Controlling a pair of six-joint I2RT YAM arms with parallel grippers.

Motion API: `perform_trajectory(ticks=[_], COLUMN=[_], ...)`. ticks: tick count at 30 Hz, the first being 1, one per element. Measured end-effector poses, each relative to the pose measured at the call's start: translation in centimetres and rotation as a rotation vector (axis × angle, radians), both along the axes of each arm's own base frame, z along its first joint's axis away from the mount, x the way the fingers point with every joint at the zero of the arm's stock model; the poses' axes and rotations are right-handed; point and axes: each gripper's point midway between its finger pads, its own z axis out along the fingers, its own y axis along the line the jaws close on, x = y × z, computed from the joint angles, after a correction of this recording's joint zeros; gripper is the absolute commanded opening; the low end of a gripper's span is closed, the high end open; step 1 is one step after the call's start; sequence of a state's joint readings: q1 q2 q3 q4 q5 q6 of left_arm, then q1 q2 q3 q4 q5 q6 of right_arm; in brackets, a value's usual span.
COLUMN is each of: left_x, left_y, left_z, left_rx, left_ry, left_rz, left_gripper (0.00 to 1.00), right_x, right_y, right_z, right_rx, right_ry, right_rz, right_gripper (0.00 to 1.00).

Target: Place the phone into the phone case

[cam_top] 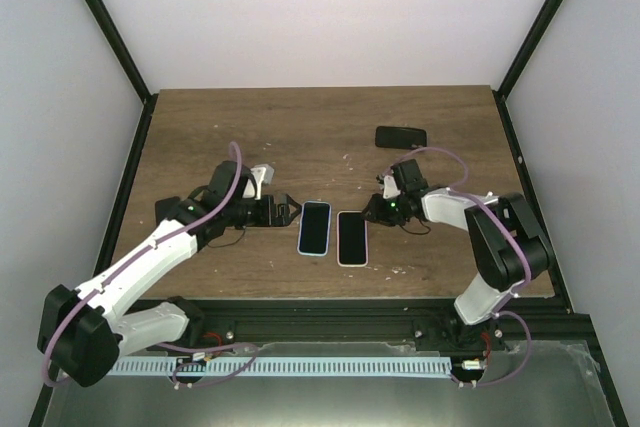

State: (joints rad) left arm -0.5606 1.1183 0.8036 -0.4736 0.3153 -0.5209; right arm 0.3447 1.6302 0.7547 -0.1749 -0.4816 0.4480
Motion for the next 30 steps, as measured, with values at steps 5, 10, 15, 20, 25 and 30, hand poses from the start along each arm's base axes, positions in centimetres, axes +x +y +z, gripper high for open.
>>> perform_trajectory(ticks=[5,10,15,20,25,30], left_x=[0.0,0.2,0.4,1.9,3.3,4.6], left_y=[0.3,0.7,1.6,4.7,8.6,13.7], left_z=[0.7,1.1,0.4,-0.6,-1.4,-2.8], left_rx=[-0.005,-0.005,0.017,0.017,0.033,0.079], left_ry=[-0.026,-0.042,-0.024,0.027,0.071,0.113], left_rz=[0.010,0.025,0.064,0.193,0.345,0.548], left_gripper=[1.00,1.00,1.00,1.00,1.00,1.00], right_x=[0.1,0.5,0.8,0.8,0.1,-0.4], right_y=[0.7,0.6,0.5,0.6,0.4,0.2], right_z=[-0.6,-0.7,-0.9,-0.6,-0.3,1.6], right_rx=[-0.081,-0.139,-0.176,-0.162,-0.168,-0.153], right_ry=[0.009,-0.002,-0.053,-0.088,-0.075,-0.084], right_rz=[0.021,0.002,-0.028,-0.042,-0.046,-0.056], right_gripper=[0.14,0.11,0.09,0.14,0.31,0.63])
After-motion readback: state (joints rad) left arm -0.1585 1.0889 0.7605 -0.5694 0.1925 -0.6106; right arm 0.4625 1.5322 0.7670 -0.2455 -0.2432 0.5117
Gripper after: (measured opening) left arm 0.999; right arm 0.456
